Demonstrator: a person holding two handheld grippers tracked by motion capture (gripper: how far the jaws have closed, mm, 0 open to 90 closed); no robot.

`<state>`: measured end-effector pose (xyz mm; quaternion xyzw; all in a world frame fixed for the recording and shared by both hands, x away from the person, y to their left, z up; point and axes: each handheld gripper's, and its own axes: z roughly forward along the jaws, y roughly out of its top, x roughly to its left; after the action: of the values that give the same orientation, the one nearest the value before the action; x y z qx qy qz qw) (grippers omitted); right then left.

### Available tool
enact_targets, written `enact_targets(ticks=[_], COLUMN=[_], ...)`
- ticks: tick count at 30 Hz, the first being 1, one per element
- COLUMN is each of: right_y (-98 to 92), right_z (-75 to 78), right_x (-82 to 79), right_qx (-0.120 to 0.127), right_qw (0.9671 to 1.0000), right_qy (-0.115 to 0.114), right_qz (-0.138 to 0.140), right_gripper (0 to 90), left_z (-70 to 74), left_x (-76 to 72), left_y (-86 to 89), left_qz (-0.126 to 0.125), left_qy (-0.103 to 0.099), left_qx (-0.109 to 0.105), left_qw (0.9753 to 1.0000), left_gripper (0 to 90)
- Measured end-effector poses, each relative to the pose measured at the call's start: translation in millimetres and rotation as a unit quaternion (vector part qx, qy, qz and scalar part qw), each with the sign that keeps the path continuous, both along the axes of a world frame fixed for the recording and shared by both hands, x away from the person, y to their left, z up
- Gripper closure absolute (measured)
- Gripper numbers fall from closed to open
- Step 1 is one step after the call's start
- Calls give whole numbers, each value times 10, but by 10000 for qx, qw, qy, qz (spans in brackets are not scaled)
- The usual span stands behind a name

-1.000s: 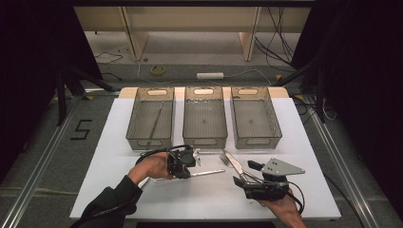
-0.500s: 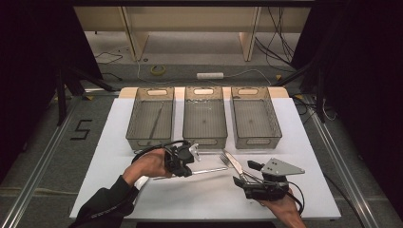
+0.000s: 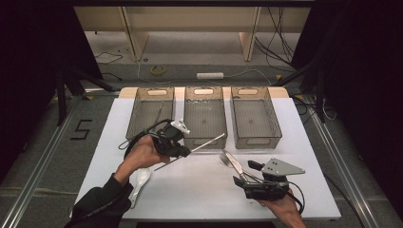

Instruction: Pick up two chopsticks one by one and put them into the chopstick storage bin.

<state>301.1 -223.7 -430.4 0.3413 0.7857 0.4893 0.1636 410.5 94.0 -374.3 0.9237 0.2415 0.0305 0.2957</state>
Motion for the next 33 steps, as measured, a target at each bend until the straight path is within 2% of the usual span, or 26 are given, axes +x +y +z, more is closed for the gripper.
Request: enact_targets(ticks=[2, 3, 4, 5, 7, 11, 13, 18, 19, 20, 21, 24, 25, 26, 31, 33], right_y=[2, 3, 4, 6, 7, 4, 5, 2, 0, 0, 0, 2, 3, 3, -2, -1], right_z=[-1, -2, -2, -4, -6, -8, -8, -9, -10, -11, -12, -15, -19, -19, -19, -19], right_x=[0, 0, -1, 0, 1, 5, 5, 7, 8, 10, 11, 12, 15, 15, 18, 18], right_qx=[-1, -5, -3, 0, -7, -11, -15, -11, -11, -12, -4, -5, -6, -6, -2, -1], right_qw=[10000, 10000, 10000, 10000, 10000, 10000, 10000, 10000, 10000, 10000, 10000, 10000, 10000, 10000, 10000, 10000], right_qy=[4, 4, 10, 5, 10, 15, 17, 15, 15, 15, 19, 28, 35, 35, 45, 48], right_qz=[-3, 0, 0, 5, 7, -3, -6, -6, -8, -9, -7, -7, -6, -6, -13, -8], right_gripper=[243, 243, 243, 243, 243, 243, 243, 243, 243, 243, 243, 243, 243, 243, 243, 243], left_z=[73, 73, 122, 122, 163, 242, 272, 291, 287, 284, 284, 271, 255, 255, 218, 214], left_x=[54, 54, 94, 94, 134, 214, 257, 379, 402, 453, 453, 547, 616, 616, 793, 846], left_y=[100, 100, 167, 167, 232, 347, 396, 529, 558, 612, 612, 689, 730, 730, 832, 864], left_qz=[315, 315, 510, 510, 680, 924, 1091, 1413, 1475, 1609, 1609, 1824, 2014, 2014, 2433, 2543], left_qy=[-30, -30, -81, -81, -82, -174, -189, -158, -153, -144, -144, -148, -185, -185, -254, -264], left_qx=[-226, -226, -286, -286, -452, -564, -656, -731, -768, -783, -783, -796, -740, -740, -753, -749], left_qw=[9992, 9992, 9983, 9983, 9966, 9940, 9917, 9871, 9860, 9837, 9837, 9799, 9765, 9765, 9667, 9639], left_gripper=[858, 858, 858, 858, 858, 858, 858, 859, 859, 859, 858, 859, 858, 858, 859, 858])
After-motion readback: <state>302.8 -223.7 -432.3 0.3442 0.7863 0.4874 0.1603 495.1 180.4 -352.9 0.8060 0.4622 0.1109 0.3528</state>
